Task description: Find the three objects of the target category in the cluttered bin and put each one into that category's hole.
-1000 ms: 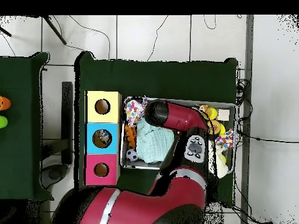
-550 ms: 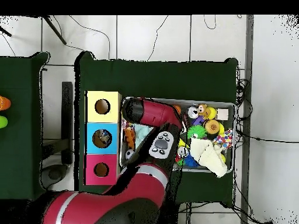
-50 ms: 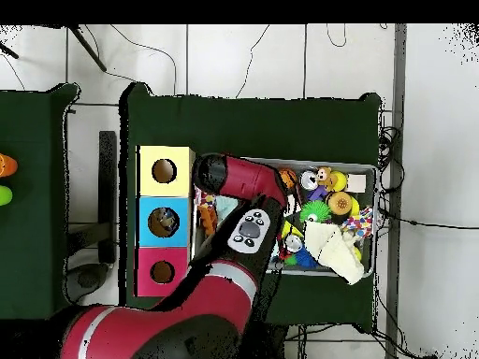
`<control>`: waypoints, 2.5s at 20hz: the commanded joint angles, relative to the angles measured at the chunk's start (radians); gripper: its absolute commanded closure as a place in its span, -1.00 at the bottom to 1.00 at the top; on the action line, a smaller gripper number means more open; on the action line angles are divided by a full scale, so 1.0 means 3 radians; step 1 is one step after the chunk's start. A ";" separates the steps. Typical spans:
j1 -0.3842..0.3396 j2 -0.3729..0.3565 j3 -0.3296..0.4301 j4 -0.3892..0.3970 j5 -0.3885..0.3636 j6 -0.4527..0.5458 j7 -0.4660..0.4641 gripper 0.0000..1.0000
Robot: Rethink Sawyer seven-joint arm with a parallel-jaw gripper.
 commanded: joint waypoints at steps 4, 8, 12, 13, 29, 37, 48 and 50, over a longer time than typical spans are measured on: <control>-0.1130 -0.1238 0.1369 0.2253 -0.0881 -0.0862 -0.0789 1.00; -0.1576 -0.1432 0.1579 0.2318 -0.1479 -0.0546 -0.1213 1.00; -0.1943 -0.1359 0.1800 0.1948 -0.1916 -0.0036 -0.1581 1.00; -0.1961 -0.1308 0.1807 0.1803 -0.1998 0.0031 -0.1587 1.00; -0.1484 -0.1221 0.1718 0.1149 -0.2125 0.0374 -0.0612 1.00; -0.1524 -0.2049 0.1837 0.1525 -0.1732 0.1229 -0.0697 1.00; -0.1294 -0.1856 0.1811 0.1401 -0.1703 0.1130 -0.0342 1.00; -0.1221 -0.1576 0.1777 0.1260 -0.1749 0.0967 -0.0217 1.00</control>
